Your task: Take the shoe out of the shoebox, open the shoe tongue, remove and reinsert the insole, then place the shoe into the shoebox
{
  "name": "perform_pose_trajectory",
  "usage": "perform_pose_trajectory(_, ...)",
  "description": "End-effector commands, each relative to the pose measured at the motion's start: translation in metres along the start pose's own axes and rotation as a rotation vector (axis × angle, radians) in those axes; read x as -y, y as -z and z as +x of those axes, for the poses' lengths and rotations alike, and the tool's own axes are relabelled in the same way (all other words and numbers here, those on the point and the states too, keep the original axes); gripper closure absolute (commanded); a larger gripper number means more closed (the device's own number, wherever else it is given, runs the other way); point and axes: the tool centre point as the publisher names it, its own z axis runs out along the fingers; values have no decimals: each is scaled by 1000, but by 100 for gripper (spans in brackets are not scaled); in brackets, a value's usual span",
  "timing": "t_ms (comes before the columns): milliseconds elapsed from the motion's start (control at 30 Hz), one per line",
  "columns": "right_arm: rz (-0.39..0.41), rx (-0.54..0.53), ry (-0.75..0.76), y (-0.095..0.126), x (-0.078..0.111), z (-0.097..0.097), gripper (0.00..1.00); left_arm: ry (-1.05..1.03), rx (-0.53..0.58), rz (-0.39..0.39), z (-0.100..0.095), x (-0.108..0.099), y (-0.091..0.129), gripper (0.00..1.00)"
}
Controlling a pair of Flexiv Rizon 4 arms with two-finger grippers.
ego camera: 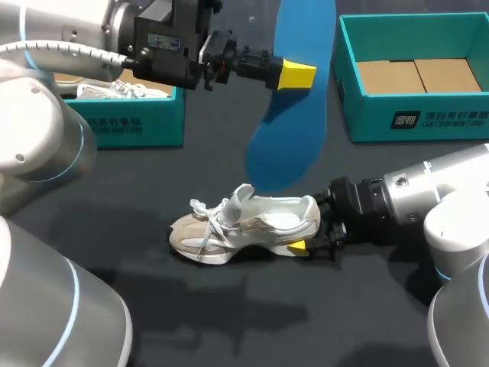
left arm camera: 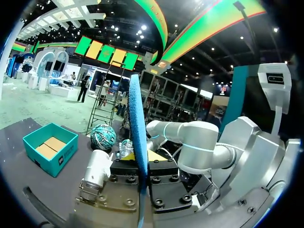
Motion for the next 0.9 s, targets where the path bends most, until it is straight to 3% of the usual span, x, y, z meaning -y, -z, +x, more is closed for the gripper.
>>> perform_pose_trajectory(33, 3, 1, 0, -3, 2, 1, 100, 3, 14, 11, 17, -12, 12, 100)
perform_pose_trajectory(267, 3, 1, 0, -3, 2, 1, 100, 74, 52, 22, 30, -40, 15, 100)
perform_pose_trajectory(500, 3, 1, 0, -3, 2, 1, 100, 82, 92, 66, 36, -45, 19, 100)
perform_pose_trajectory(900, 3, 1, 0, -3, 2, 1, 100, 90, 92, 71, 33, -46, 22, 100)
